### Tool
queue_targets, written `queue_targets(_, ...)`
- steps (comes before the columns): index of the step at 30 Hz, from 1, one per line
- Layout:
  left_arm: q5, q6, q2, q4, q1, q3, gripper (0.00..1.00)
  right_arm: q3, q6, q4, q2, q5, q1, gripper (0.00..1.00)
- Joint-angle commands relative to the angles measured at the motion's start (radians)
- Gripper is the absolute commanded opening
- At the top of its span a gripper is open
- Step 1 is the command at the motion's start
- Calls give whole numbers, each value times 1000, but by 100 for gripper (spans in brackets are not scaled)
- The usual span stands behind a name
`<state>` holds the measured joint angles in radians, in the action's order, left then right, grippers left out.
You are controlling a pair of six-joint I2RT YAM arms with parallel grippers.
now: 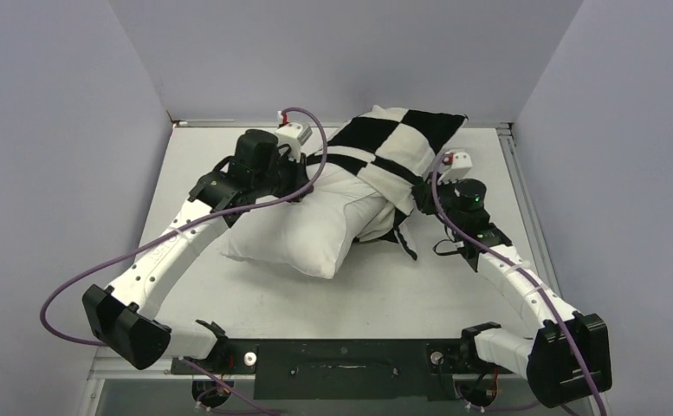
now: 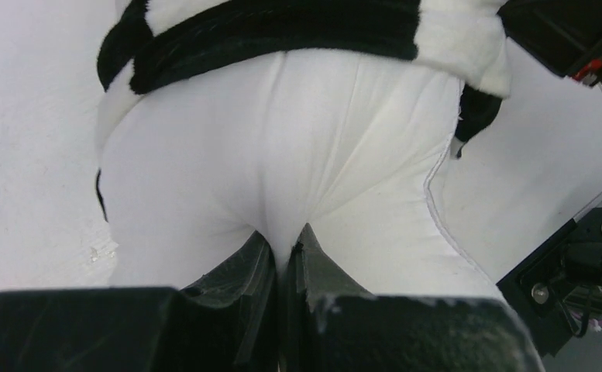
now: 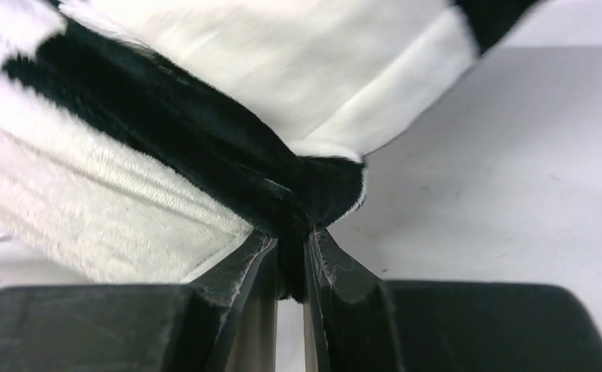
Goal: Remove the pillowcase from the pillow
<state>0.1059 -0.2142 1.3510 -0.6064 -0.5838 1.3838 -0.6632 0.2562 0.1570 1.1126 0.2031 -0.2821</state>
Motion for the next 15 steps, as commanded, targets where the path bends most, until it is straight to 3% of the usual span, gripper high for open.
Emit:
queue_targets(1,60,77,-107,-77,101,134,0,-121,13,-113,-8,-187,161,5)
queue_targets(10,204,172,-174,-203,196,160,0,-305,111,-250,78,-198,279,5)
queue_targets(15,269,209,-221,-222,183,51,0,-285,142,-254,69,-72,279,5)
